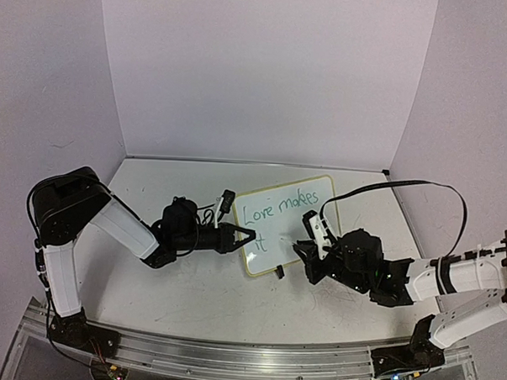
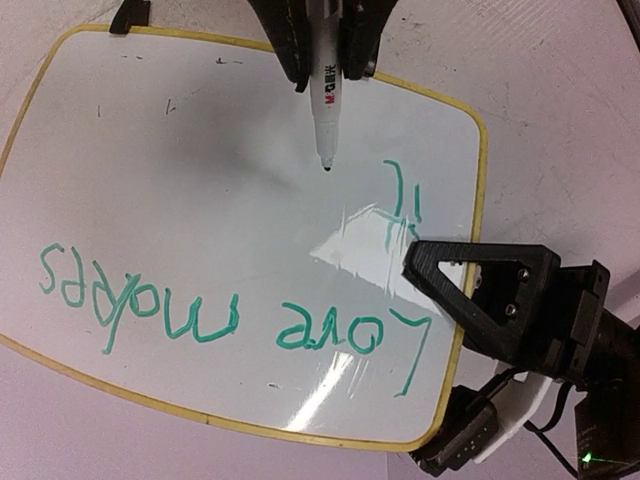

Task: Write a sentence on the whiteboard

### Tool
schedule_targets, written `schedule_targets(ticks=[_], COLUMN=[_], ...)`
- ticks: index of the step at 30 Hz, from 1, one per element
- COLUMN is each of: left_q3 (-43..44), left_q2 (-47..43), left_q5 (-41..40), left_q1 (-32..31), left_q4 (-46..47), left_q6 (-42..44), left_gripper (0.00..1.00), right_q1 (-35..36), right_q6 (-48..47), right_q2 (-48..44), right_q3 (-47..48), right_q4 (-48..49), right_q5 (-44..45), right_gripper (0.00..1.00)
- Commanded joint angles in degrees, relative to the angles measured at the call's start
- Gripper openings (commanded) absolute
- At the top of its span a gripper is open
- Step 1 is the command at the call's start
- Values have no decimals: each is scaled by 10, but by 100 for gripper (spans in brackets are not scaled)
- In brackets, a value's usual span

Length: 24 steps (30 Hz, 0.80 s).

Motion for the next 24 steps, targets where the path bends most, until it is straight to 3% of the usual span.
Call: schedule_targets(ticks=[1, 24], left_q3=[-4, -5], left_q2=[16, 23], left_q5=[-29, -27], left_q1=[18, 18], left_q4=[-29, -29], left_q6=[-27, -18], left_gripper=[0, 0], right_q1=[2, 3], right_q6=[-2, -6], right_q2=[24, 101], right_q3=[47, 94], right_q4=[19, 37], right_q5=[33, 51], right_gripper=[0, 0])
